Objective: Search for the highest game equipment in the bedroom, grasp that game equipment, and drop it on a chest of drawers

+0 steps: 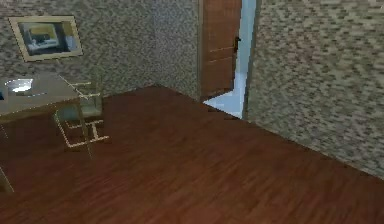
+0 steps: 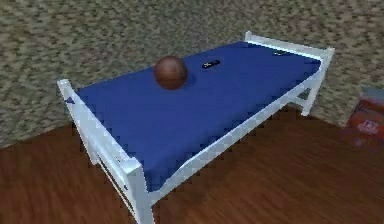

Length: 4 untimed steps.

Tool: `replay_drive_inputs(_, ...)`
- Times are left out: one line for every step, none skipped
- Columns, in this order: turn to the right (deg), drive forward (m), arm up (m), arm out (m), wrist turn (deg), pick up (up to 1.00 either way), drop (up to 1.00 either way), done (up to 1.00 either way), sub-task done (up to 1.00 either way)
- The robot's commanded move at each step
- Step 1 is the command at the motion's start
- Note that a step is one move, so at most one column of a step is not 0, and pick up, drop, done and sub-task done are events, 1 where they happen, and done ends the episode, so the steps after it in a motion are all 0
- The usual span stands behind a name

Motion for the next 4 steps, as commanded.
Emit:
replay_drive_inputs(45.0, 0.00, 0.00, 0.00, 0.0, 0.00, 0.00, 0.00, 0.00)
replay_drive_inputs(45.0, 0.00, 0.00, 0.00, 0.0, 0.00, 0.00, 0.00, 0.00)
replay_drive_inputs(33.0, 0.00, 0.00, 0.00, 0.0, 0.00, 0.00, 0.00, 0.00)
replay_drive_inputs(0.0, 1.00, 0.00, 0.00, 0.0, 0.00, 0.00, 0.00, 0.00)
